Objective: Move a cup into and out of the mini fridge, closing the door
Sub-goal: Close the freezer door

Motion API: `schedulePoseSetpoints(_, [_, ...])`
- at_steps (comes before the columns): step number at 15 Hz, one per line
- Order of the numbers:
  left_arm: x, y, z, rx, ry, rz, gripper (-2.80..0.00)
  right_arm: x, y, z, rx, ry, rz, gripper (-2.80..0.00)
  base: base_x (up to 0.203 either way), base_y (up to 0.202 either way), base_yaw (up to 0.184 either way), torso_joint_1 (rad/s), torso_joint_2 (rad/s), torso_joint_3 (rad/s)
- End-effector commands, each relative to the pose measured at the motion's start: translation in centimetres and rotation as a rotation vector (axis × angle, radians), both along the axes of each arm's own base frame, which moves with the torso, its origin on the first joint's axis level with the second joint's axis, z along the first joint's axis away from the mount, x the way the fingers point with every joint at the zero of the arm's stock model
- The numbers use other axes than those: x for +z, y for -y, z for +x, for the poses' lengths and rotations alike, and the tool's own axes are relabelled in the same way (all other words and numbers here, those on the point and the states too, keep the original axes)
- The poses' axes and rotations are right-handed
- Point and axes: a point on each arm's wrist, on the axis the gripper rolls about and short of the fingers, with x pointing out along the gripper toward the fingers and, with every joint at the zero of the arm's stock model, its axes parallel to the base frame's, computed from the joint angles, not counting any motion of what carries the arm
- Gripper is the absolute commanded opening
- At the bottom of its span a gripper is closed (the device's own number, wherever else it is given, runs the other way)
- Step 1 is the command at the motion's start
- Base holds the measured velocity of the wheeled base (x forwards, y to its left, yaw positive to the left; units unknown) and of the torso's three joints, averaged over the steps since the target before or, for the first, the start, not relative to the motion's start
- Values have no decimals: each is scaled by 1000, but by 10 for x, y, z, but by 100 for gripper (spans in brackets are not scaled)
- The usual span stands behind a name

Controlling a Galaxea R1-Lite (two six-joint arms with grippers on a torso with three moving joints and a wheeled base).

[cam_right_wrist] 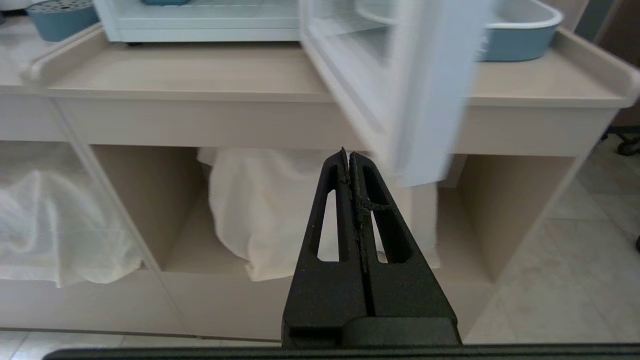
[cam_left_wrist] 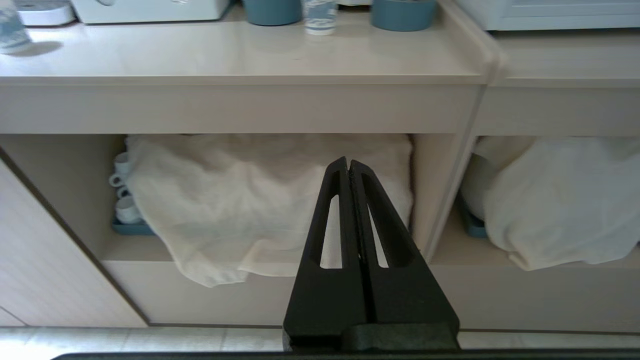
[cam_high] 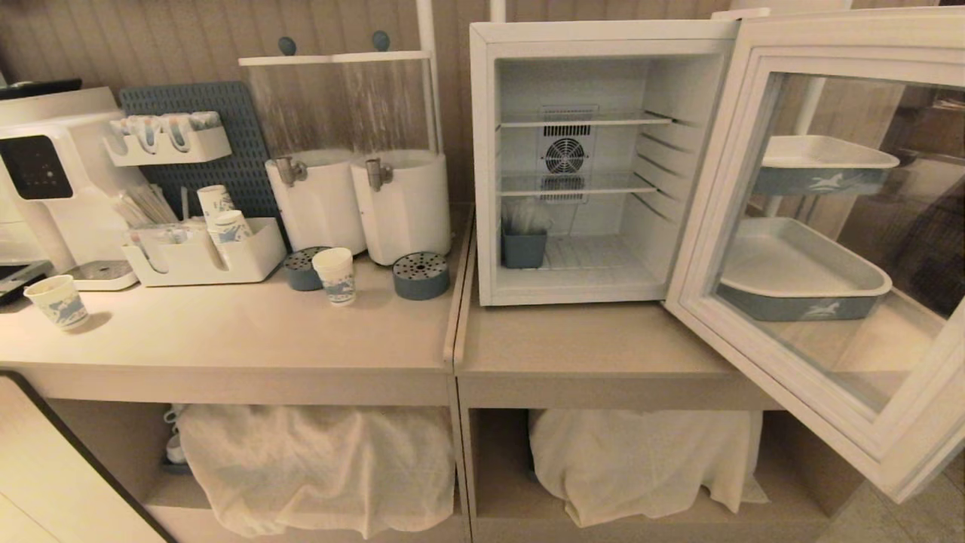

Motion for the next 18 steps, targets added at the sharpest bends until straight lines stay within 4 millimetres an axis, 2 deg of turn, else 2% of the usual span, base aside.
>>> schedulePoseSetpoints(1, [0,0,0,0,2,0,-280,0,0,0,1,-2,-1,-280,0,-188,-1,7,2,2])
schedulePoseSetpoints(15, [0,0,0,0,3,-4,-280,0,0,0,1,-2,-1,-280,0,-189,1,3,2,3])
schedulePoseSetpoints(18, [0,0,0,0,3,-4,-280,0,0,0,1,-1,-1,-280,0,-72,1,3,4,0])
